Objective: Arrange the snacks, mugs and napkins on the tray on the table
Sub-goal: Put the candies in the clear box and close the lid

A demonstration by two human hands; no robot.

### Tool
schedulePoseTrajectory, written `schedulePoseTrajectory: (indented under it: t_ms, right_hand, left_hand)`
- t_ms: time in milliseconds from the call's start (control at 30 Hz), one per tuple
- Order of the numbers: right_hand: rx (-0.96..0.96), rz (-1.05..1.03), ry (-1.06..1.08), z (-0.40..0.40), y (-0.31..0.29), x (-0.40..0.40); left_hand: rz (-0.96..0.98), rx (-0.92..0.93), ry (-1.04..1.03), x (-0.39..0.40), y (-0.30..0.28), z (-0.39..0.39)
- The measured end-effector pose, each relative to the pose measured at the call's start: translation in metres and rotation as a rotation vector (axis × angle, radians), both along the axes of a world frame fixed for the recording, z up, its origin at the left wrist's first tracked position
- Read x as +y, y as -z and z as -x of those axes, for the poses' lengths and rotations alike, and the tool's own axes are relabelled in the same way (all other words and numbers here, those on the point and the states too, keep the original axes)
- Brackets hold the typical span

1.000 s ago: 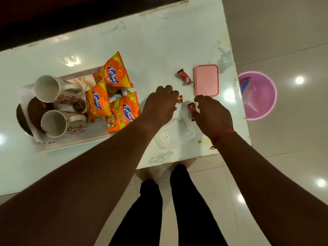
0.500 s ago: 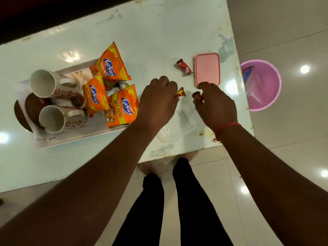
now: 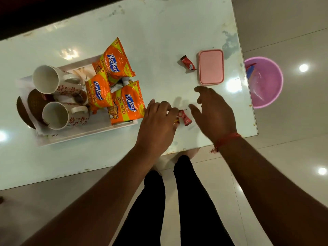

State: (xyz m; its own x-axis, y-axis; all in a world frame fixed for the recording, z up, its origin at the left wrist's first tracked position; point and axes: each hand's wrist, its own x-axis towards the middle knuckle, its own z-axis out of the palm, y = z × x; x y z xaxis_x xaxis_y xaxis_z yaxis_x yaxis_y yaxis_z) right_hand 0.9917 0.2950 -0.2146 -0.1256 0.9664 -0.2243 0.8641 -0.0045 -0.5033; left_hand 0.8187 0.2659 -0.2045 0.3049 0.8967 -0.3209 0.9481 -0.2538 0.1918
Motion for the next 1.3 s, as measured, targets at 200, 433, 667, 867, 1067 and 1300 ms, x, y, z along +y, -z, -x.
schedulePoseTrajectory:
  t_ms: [200, 433, 667, 867, 1067, 1300]
  right_hand:
    - [-0.113, -0.087, -0.035, 0.004, 0.015, 0.080]
    - [-0.276, 0.010, -0.233, 0.026, 0.044, 0.120]
    - [-0.306, -0.101, -0.232, 0.025, 0.047, 0.100]
    - [-0.051, -0.086, -0.088, 0.010, 0.008, 0.037]
    - [-0.014, -0.001, -0.128, 0.009, -0.010, -0.025]
    - [-0.211, -0.104, 0.048, -0.013, 0.016, 0.032]
  left_hand:
    - [-0.075, -0.072, -0.055, 0.039, 0.005, 0.005]
    - [-0.043, 0.042, -0.022, 0.074, 0.023, 0.002]
    - [-0.016, 0.056, -0.052, 0.068, 0.021, -0.003]
    - [-0.020, 0.016, -0.133, 0.047, 0.009, 0.013]
    - [-0.001, 0.019, -0.149, 0.014, 0.004, 0.028]
    - [0.032, 0.002, -0.153, 0.015, 0.005, 0.028]
